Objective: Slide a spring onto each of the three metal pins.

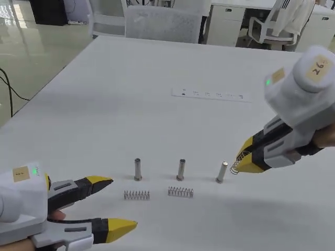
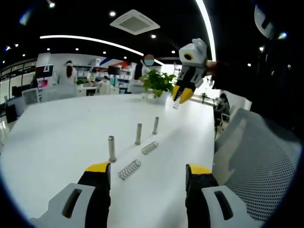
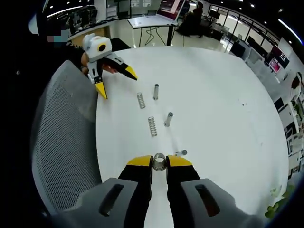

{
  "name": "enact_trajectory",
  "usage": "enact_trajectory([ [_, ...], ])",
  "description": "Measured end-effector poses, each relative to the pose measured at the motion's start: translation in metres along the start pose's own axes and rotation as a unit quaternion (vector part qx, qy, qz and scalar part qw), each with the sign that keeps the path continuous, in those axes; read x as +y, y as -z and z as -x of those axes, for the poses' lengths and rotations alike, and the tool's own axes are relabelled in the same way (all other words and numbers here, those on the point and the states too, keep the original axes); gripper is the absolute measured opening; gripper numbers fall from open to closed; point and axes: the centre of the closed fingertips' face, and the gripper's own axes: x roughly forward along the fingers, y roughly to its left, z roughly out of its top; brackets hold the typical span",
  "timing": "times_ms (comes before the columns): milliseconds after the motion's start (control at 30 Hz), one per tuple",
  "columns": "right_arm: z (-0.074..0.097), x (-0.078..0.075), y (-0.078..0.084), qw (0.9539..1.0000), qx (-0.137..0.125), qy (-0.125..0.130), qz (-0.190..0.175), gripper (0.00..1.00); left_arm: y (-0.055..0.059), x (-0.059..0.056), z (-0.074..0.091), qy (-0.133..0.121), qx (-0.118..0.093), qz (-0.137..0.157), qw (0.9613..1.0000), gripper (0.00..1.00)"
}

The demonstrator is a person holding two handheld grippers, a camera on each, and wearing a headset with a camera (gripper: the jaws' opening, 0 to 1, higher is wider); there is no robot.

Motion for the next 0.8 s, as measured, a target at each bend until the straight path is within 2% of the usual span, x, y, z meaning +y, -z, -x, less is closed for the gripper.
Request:
enact_trajectory([
  [333, -0.010, -0.025, 0.002, 0.9998, 0.019, 0.008, -0.004, 0.08, 0.001, 0.002, 0.002, -0.003, 0.002, -0.003, 1.0000, 0.60],
  [500, -0.019, -0.032, -0.001, 0.9998, 0.021, 0.004, -0.004, 0.08, 0.002, 0.002, 0.003, -0.003, 0.004, -0.005, 1.0000, 0.61],
  [667, -0.030, -0.040, 0.005, 0.9991, 0.042, 0.005, 0.001, 0.08, 0.003, 0.001, 0.002, -0.001, 0.006, -0.009, 0.9999, 0.61],
  [800, -0.035, -0.040, 0.005, 0.9990, 0.045, 0.000, 0.000, 0.08, 0.004, 0.001, 0.002, -0.001, 0.008, -0.011, 0.9999, 0.61],
])
